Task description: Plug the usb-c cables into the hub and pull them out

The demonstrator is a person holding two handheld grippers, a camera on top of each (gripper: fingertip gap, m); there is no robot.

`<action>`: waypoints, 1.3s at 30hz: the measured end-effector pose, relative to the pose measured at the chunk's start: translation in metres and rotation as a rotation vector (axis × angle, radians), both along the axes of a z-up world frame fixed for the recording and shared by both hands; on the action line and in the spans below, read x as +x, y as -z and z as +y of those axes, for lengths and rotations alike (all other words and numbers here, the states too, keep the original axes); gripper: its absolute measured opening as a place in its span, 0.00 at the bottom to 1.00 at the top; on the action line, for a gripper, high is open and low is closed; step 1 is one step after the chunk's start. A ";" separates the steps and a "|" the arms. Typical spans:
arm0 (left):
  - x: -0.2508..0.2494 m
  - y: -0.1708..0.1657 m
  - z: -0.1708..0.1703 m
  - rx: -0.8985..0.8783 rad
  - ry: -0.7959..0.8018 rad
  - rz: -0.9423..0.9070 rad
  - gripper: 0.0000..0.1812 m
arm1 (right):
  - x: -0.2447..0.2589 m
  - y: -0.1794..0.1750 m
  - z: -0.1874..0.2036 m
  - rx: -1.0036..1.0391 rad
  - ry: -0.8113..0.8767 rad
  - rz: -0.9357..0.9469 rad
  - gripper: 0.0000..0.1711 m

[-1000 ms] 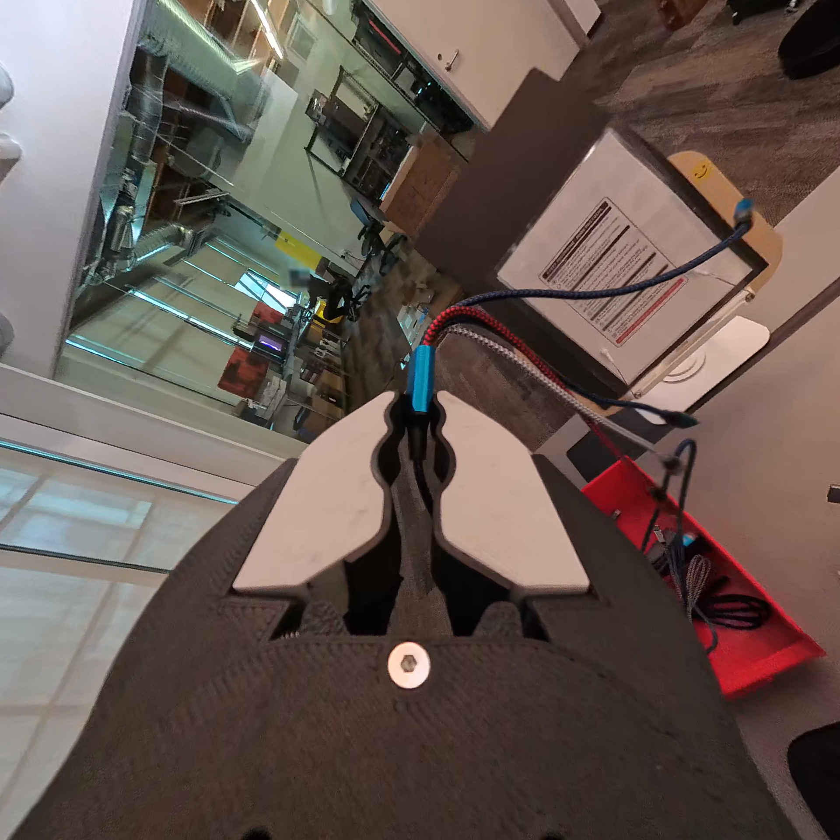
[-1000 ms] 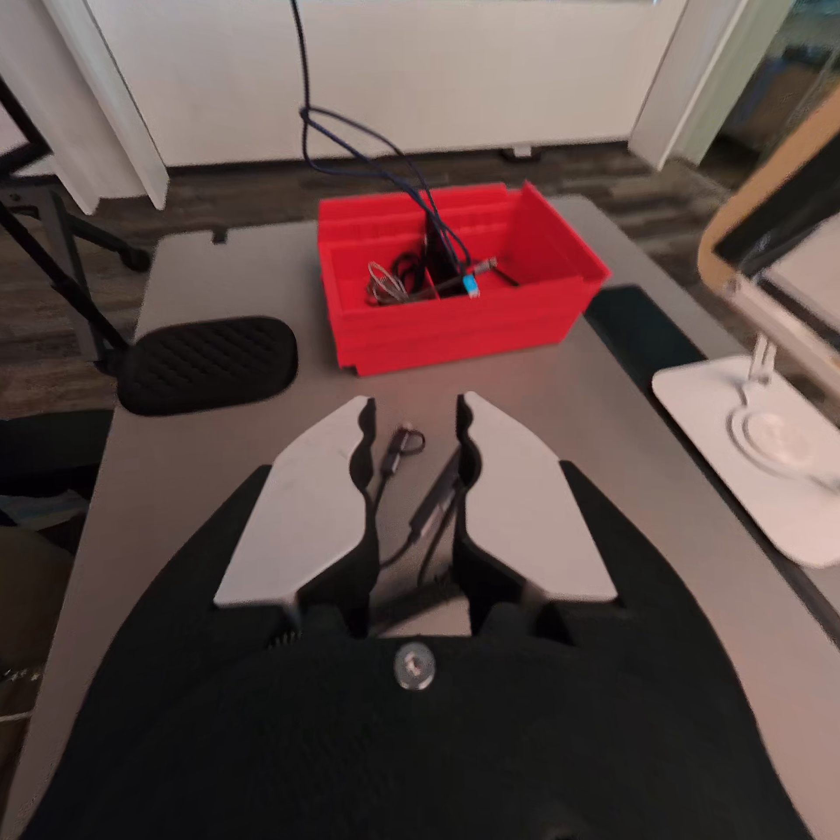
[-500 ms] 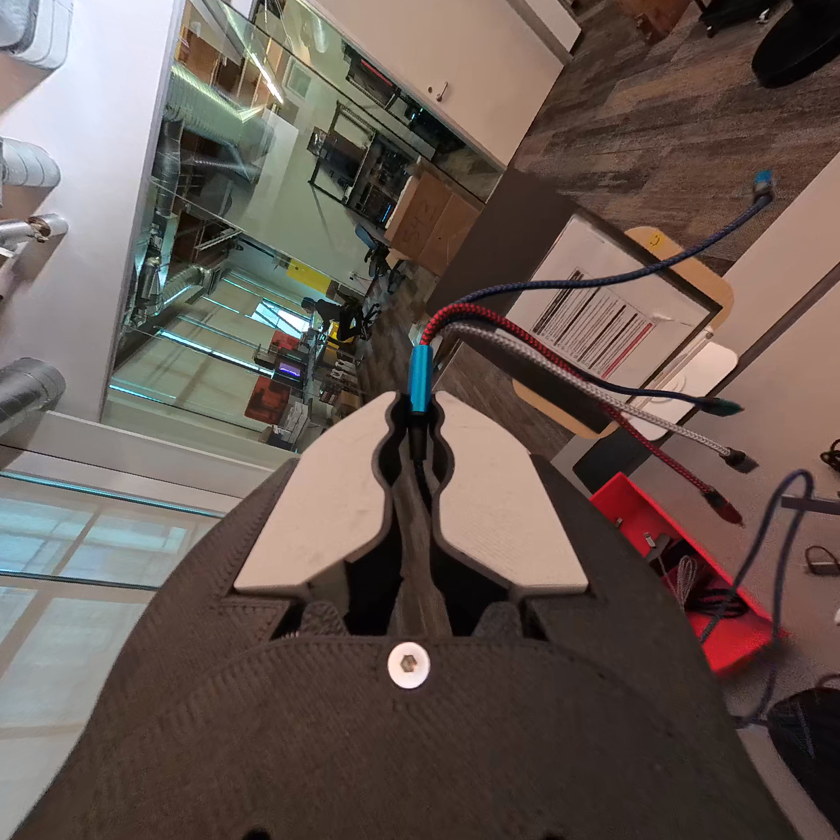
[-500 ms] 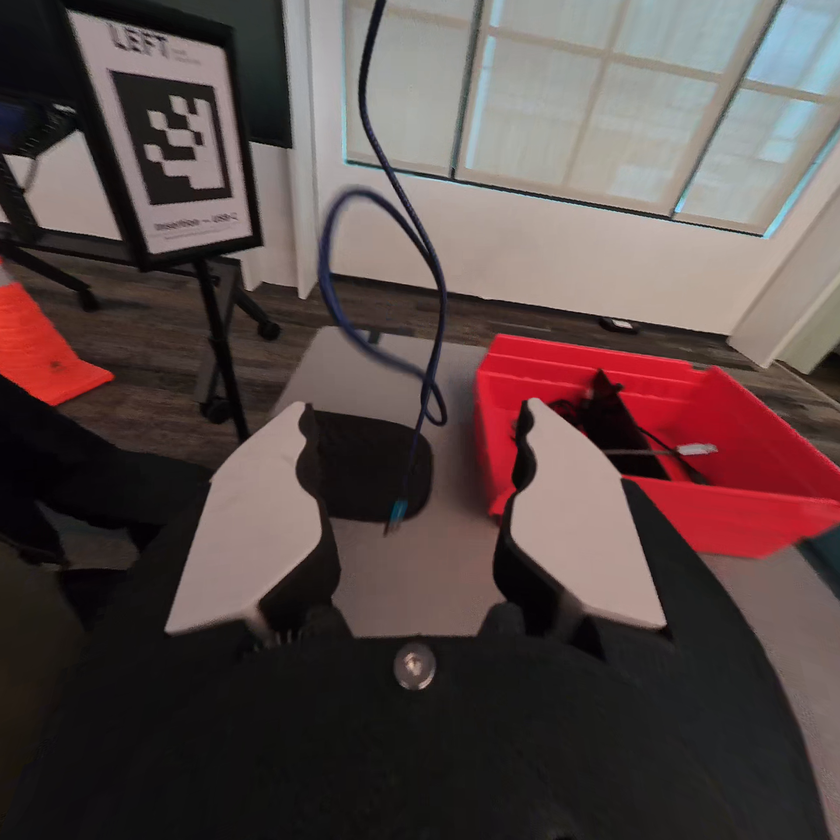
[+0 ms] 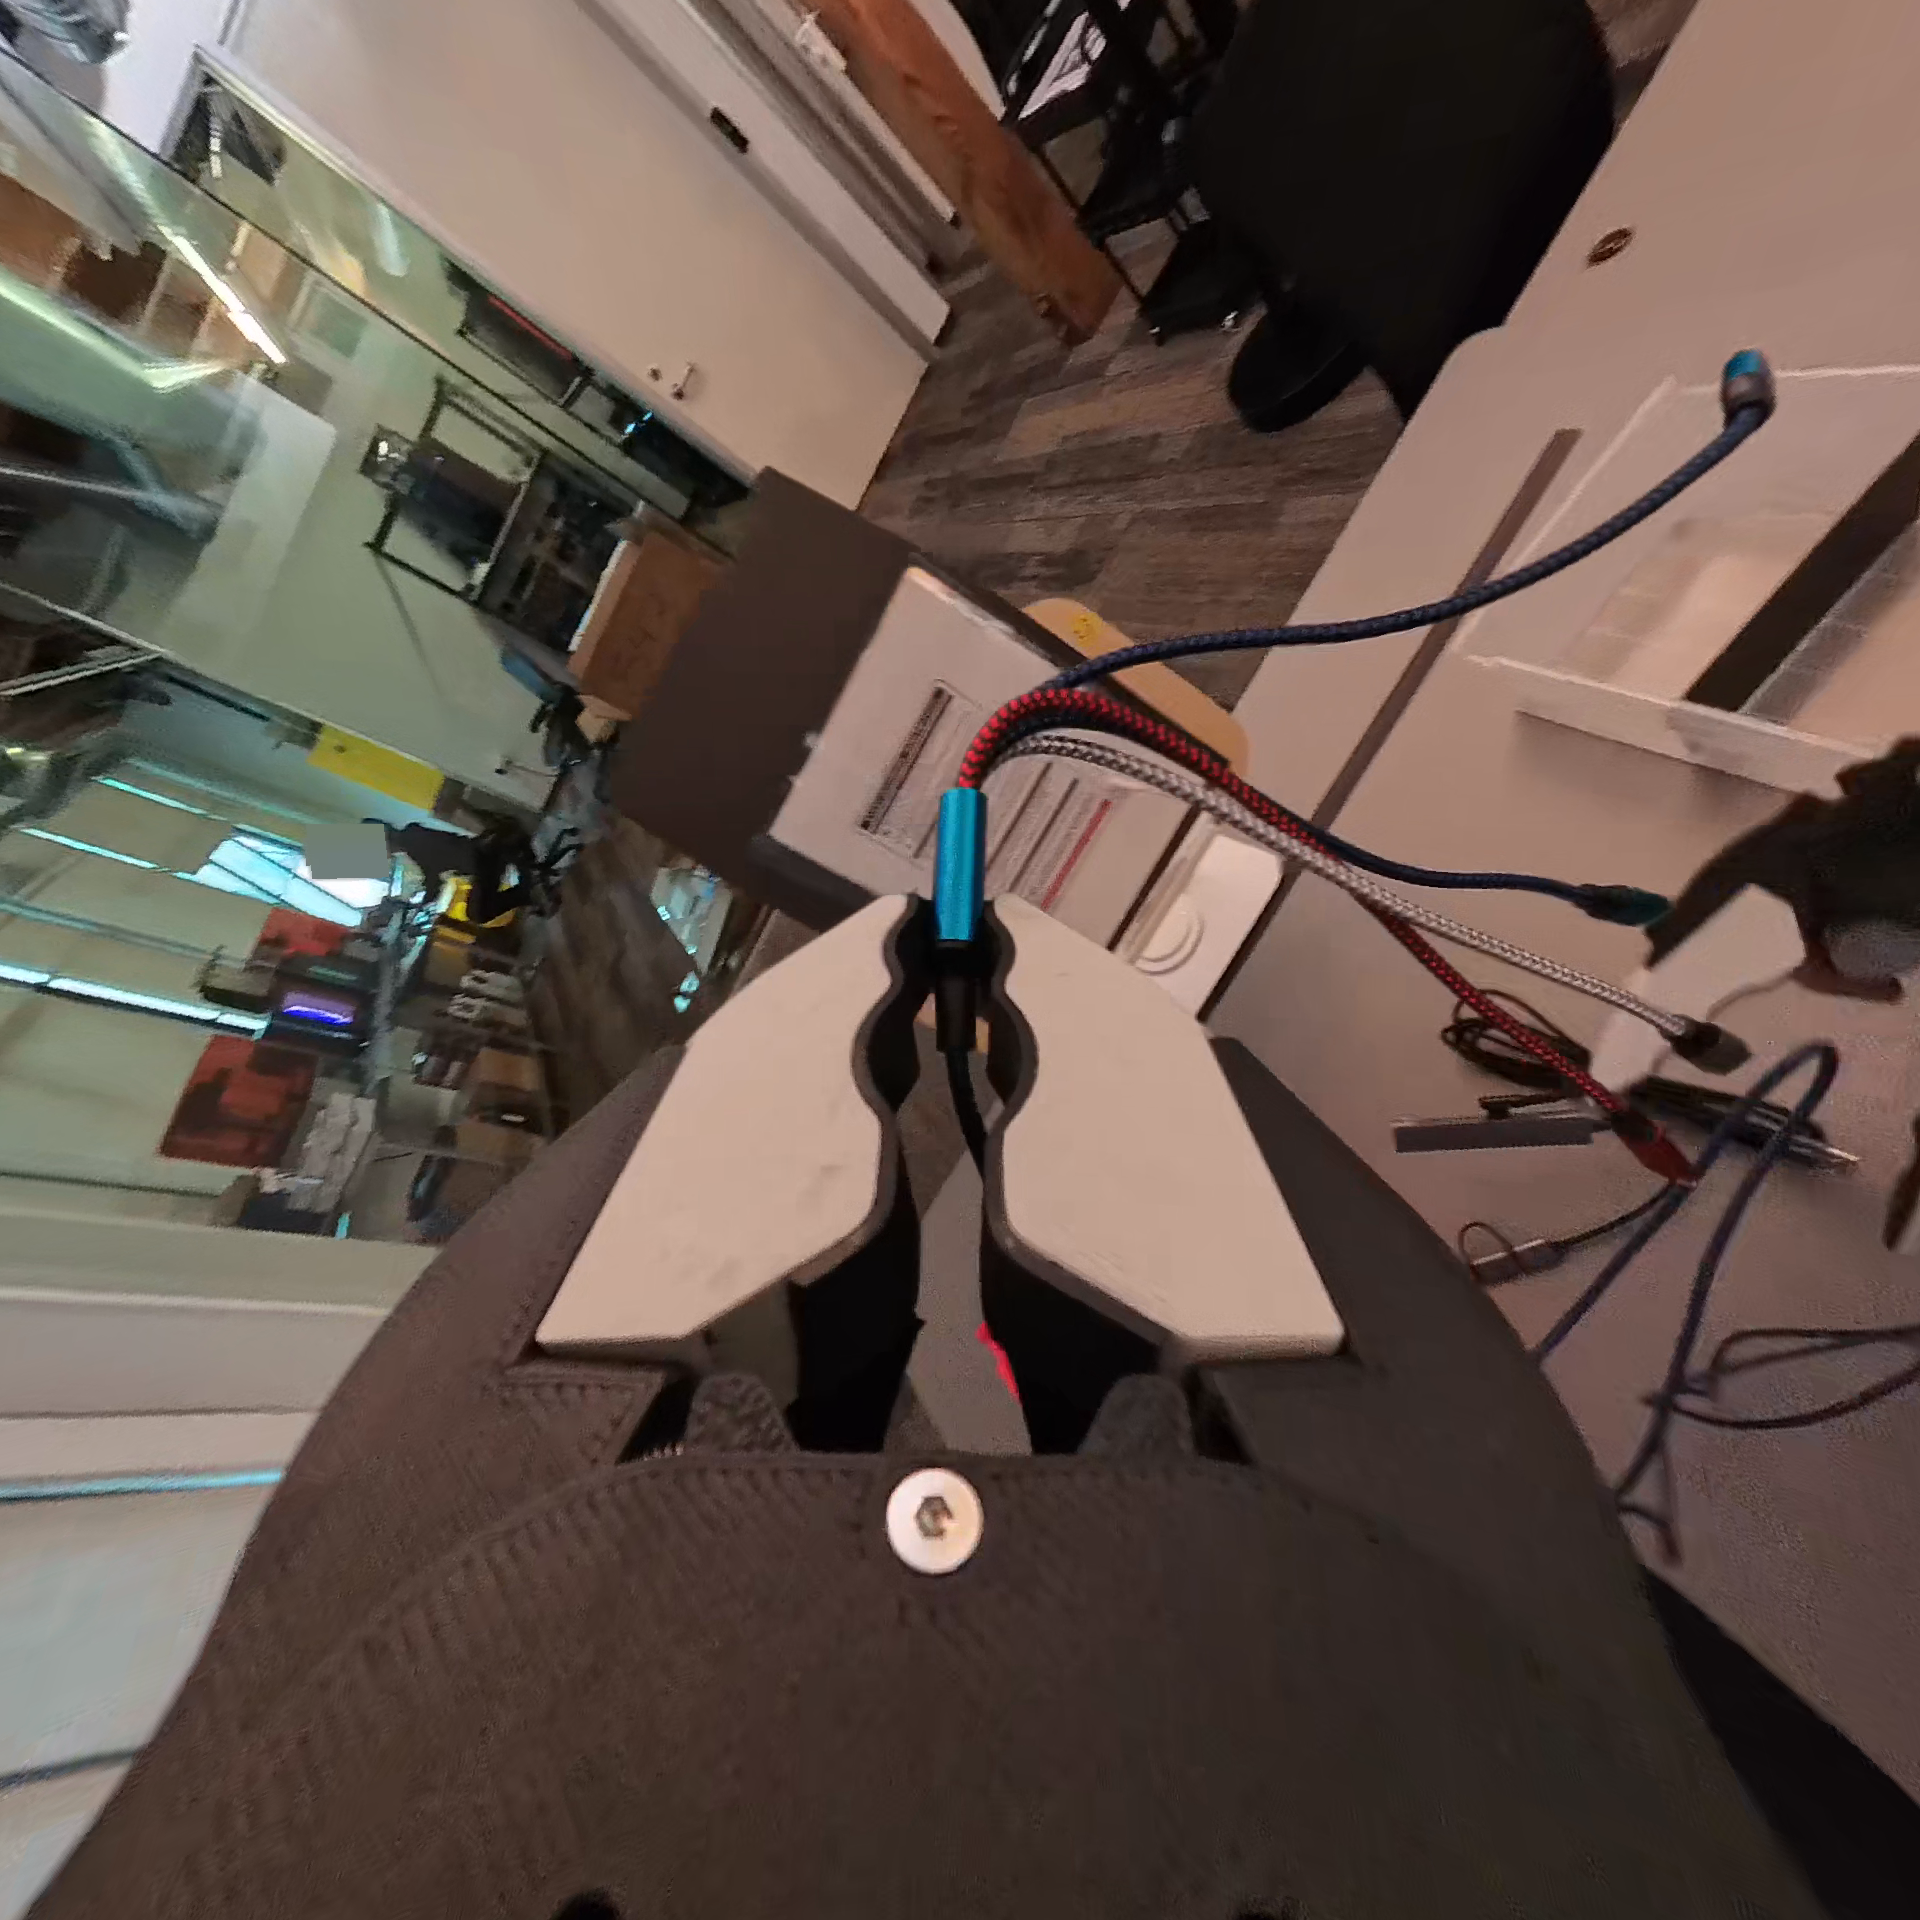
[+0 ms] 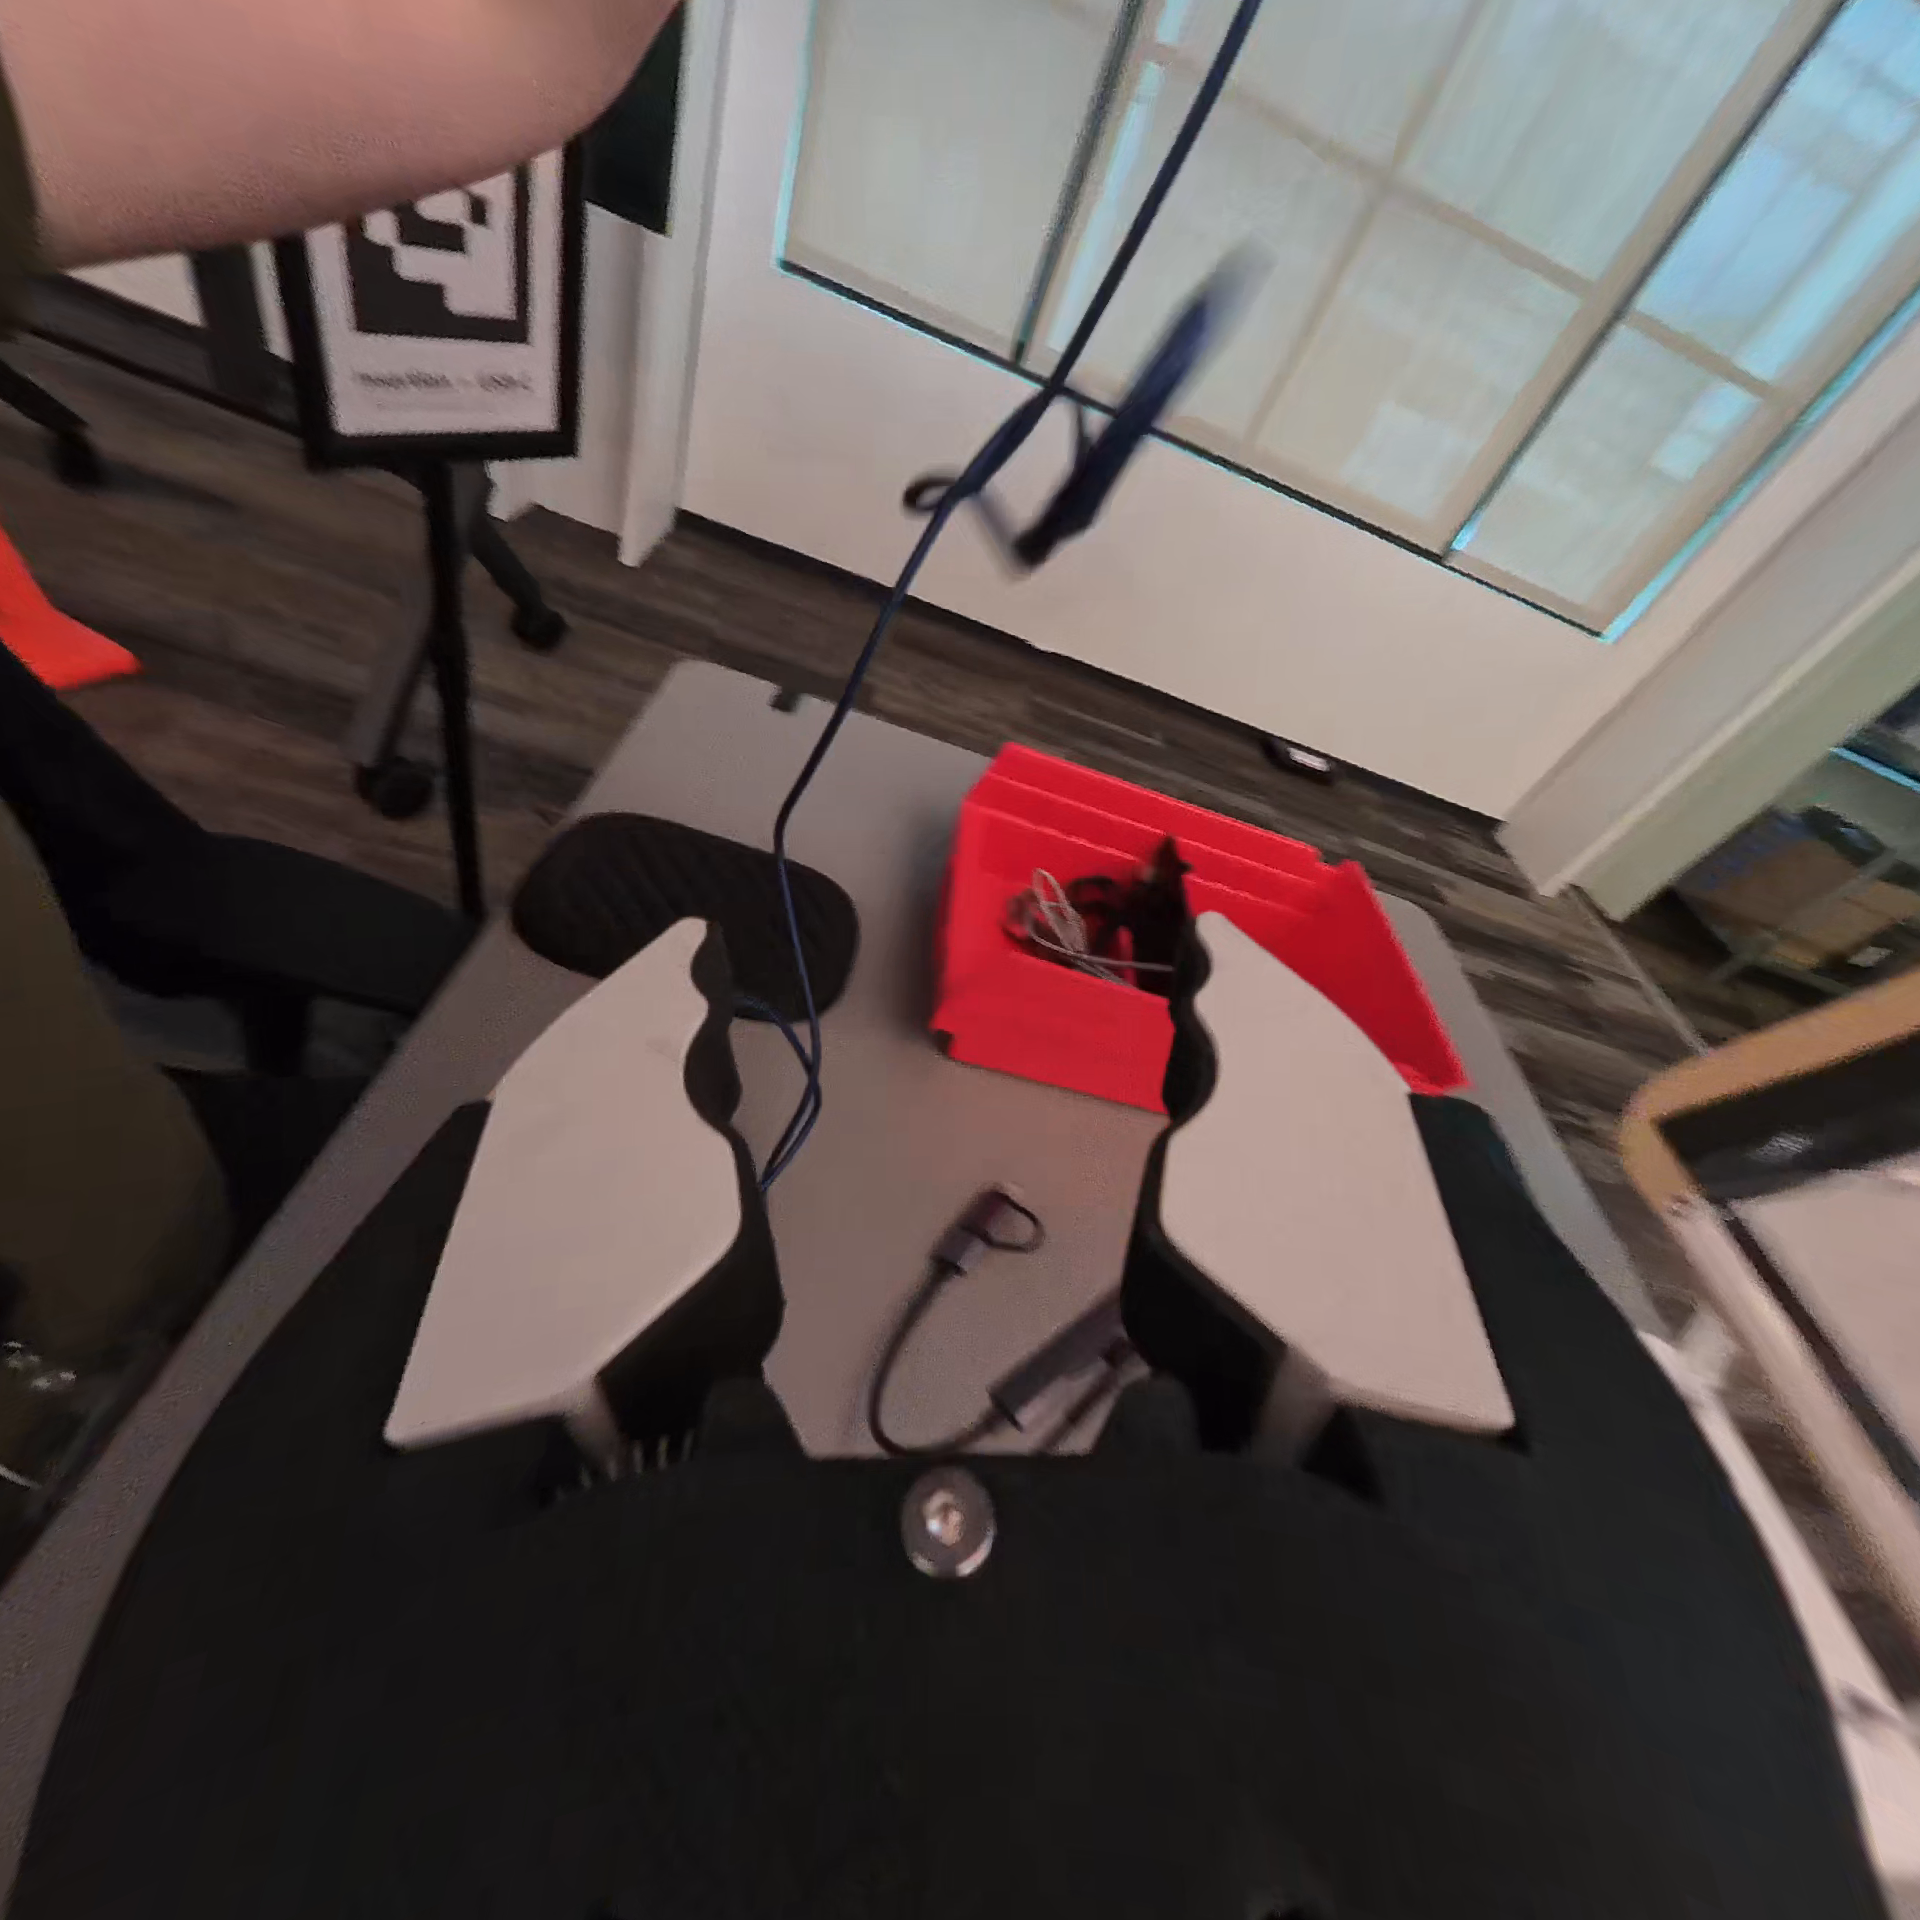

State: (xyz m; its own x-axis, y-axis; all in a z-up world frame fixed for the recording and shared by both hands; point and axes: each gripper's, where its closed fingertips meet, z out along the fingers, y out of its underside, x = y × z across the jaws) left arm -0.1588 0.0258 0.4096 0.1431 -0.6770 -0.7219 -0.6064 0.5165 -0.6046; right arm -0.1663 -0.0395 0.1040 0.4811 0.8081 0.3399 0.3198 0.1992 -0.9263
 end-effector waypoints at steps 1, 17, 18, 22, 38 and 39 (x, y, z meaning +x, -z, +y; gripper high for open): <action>0.002 0.012 0.001 -0.022 0.020 -0.007 0.04 | 0.010 -0.003 0.000 0.022 0.033 -0.012 0.48; 0.013 0.179 -0.009 -0.715 0.455 -0.205 0.04 | 0.070 -0.089 -0.028 0.447 0.170 0.312 0.30; 0.014 0.189 -0.012 -0.775 0.494 -0.217 0.04 | 0.073 -0.098 -0.034 0.498 0.175 0.373 0.28; 0.015 0.228 -0.020 -0.979 0.595 -0.266 0.04 | 0.065 -0.112 -0.053 0.593 0.140 0.460 0.27; 0.017 0.320 -0.049 -1.349 0.710 -0.360 0.04 | 0.011 -0.115 -0.072 0.695 0.118 0.465 0.15; 0.016 0.321 -0.049 -1.360 0.714 -0.365 0.04 | 0.010 -0.115 -0.072 0.696 0.116 0.469 0.15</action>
State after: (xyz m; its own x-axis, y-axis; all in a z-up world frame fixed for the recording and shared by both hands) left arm -0.1424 -0.0230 0.0885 -0.4524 -0.7652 0.4581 -0.2090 -0.4084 -0.8886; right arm -0.1563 -0.1113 0.2188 0.7637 0.4248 0.4861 -0.0131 0.7630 -0.6463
